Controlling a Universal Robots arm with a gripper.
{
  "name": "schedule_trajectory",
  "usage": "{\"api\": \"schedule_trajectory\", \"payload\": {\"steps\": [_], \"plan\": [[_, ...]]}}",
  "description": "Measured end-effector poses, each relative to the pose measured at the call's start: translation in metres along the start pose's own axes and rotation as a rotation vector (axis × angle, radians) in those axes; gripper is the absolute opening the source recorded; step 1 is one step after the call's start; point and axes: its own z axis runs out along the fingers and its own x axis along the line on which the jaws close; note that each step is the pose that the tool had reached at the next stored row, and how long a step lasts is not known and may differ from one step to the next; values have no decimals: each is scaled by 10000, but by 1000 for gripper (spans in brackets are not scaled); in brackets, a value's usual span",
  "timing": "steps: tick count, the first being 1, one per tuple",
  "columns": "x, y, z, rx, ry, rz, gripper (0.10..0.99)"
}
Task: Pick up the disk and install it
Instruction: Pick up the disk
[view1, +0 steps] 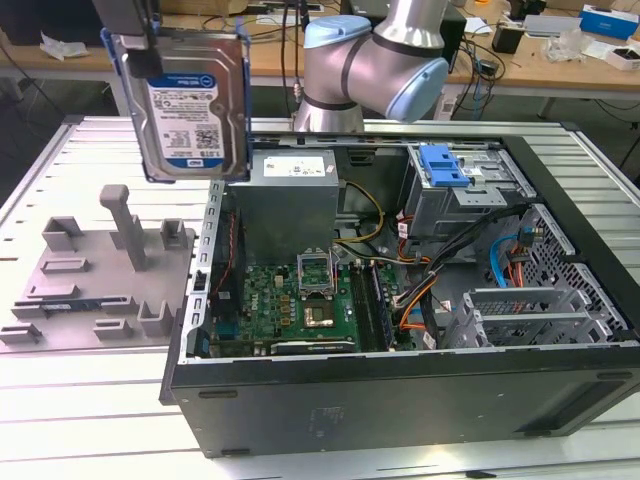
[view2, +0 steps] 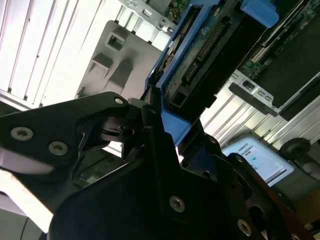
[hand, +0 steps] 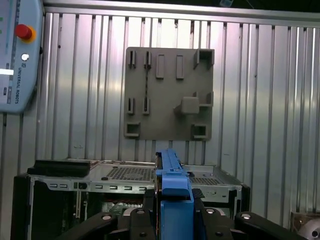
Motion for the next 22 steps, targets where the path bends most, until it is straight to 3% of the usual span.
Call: {"api": "schedule_trajectory", "payload": {"steps": [2,4,7,13,19,22], "plan": [[22,-63,-2,0,0,-4,369],[96,-268,-10,0,1,-26,369],[190,-511,-19,0,2,-44,369],[323,-836,-29,0,6,-44,369],[446,-999,-33,0,15,-44,369],[543,-1135,-34,0,14,-44,369]]}}
